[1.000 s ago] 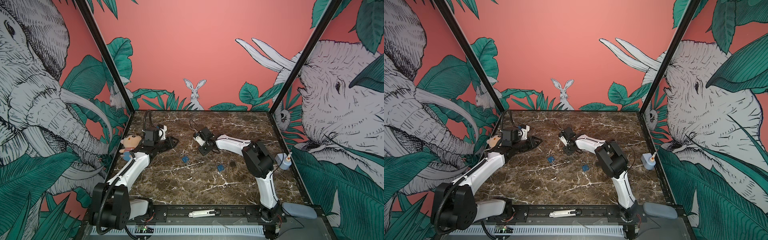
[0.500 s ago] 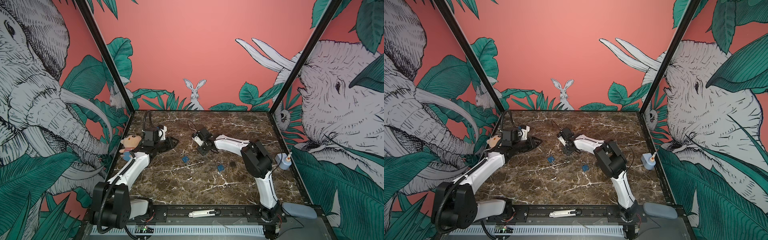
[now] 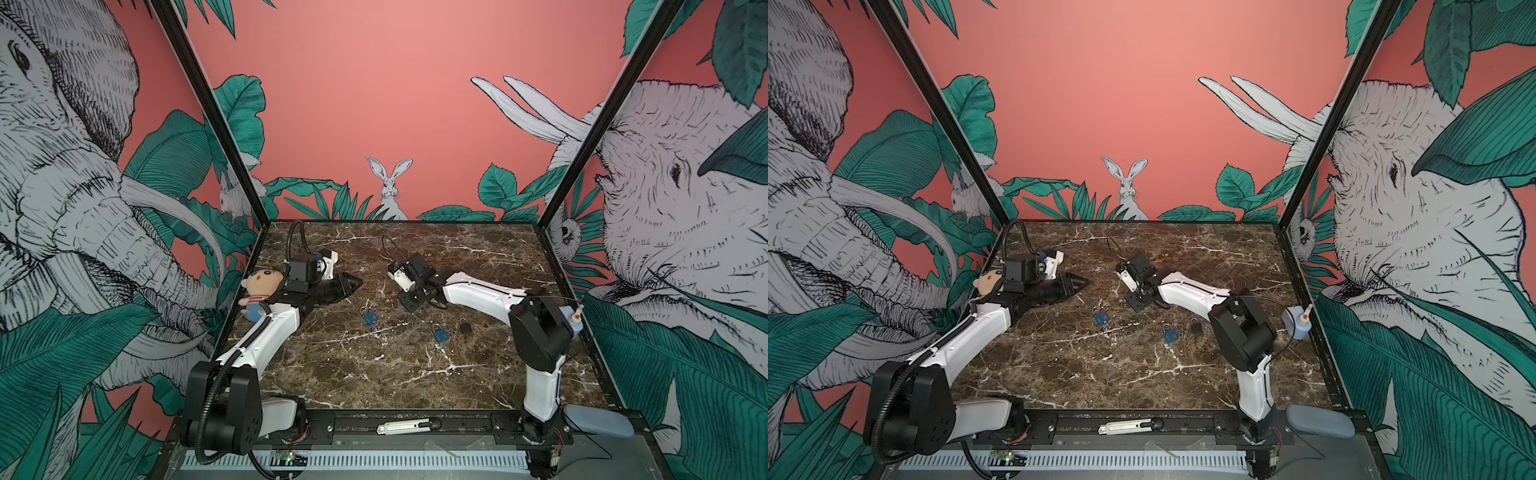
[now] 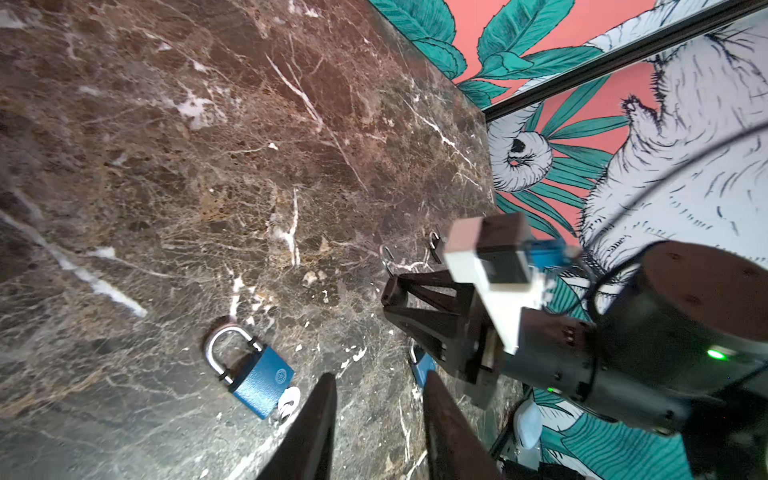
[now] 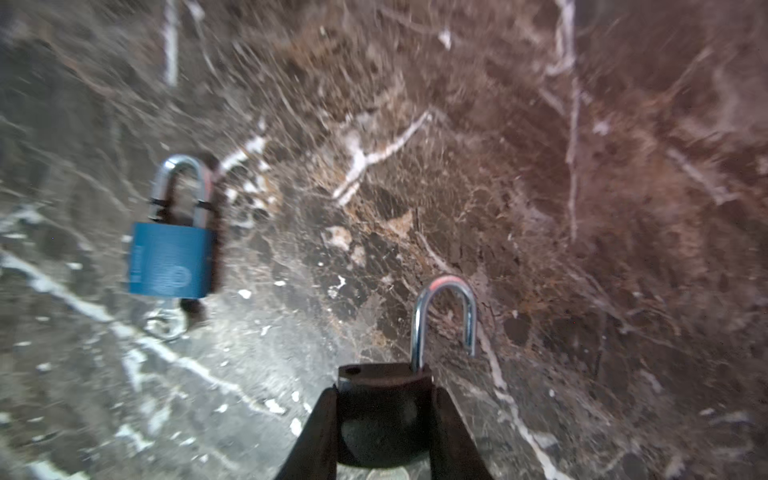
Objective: Lock with the key
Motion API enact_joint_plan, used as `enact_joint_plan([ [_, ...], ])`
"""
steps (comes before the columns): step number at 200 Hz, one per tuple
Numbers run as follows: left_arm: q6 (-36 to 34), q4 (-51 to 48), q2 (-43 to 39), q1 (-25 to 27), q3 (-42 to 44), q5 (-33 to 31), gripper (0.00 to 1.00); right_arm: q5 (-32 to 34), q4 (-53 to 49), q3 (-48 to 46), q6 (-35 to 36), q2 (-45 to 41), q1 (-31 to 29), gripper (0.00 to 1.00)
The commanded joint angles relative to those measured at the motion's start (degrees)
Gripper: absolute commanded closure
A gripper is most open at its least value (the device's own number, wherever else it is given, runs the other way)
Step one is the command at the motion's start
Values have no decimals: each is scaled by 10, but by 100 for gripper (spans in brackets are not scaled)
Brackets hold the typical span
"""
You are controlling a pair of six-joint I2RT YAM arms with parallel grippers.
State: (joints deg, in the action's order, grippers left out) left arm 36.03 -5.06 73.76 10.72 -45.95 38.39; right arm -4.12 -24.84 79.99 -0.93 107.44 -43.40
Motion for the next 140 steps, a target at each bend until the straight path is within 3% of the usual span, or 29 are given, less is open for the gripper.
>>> enact_joint_plan([
  [1, 22, 49, 6, 18, 12, 33, 62, -27, 14, -16, -25, -56, -13, 92],
  [46, 34, 86, 38, 82, 2, 24, 62, -12, 3, -44, -33, -119, -47, 92],
  [140, 58, 134, 79, 118, -8, 41, 62, 20, -4, -56, -35, -148, -87, 93],
])
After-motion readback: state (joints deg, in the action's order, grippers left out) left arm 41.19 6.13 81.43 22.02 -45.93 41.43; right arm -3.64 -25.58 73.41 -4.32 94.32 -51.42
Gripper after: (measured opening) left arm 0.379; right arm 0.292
